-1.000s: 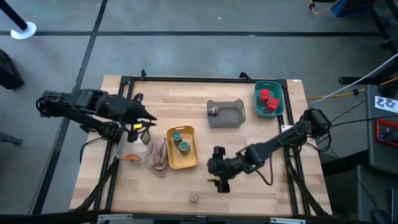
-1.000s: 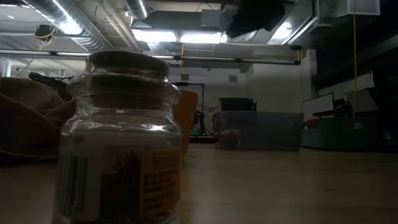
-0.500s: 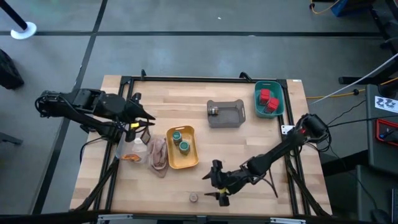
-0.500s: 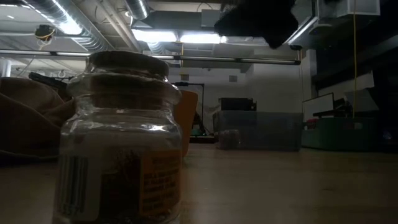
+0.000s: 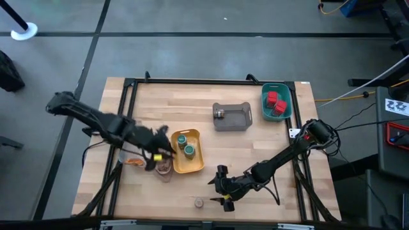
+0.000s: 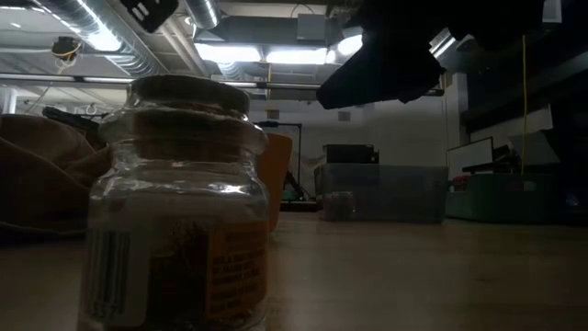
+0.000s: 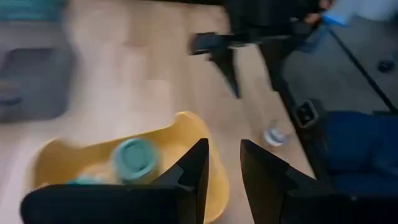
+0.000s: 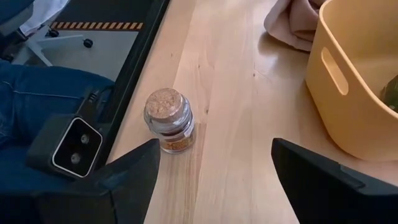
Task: Sort spices by type
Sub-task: Put the brown seasoning bottle into the gray bin
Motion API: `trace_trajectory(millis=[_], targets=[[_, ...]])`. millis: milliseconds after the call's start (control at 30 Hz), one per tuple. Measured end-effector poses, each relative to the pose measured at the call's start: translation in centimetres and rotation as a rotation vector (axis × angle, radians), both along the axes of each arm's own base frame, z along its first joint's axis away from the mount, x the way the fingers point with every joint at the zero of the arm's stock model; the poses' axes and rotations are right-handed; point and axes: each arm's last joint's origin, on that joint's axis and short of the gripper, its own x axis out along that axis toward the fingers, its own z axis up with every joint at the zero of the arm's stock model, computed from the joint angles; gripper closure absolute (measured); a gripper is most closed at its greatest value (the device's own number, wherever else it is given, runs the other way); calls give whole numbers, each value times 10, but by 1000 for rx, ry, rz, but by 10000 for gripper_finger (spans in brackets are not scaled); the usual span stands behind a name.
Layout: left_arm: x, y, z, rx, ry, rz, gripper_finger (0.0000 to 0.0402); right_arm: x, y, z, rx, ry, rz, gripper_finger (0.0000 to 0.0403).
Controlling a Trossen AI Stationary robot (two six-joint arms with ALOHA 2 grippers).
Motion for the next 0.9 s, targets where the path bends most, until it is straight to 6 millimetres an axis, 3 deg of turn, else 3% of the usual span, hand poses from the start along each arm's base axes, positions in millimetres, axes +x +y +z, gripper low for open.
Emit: trace_trajectory(millis=[267, 633, 900], targets=[[34, -50, -43, 111, 5, -207, 325, 0, 0, 0, 0, 0, 0, 95], [68, -76, -99, 200, 49, -279, 322, 0, 0, 0, 0, 0, 0, 95], [82, -95, -114, 157, -47, -297, 243, 0, 0, 0, 30, 4, -19, 95]])
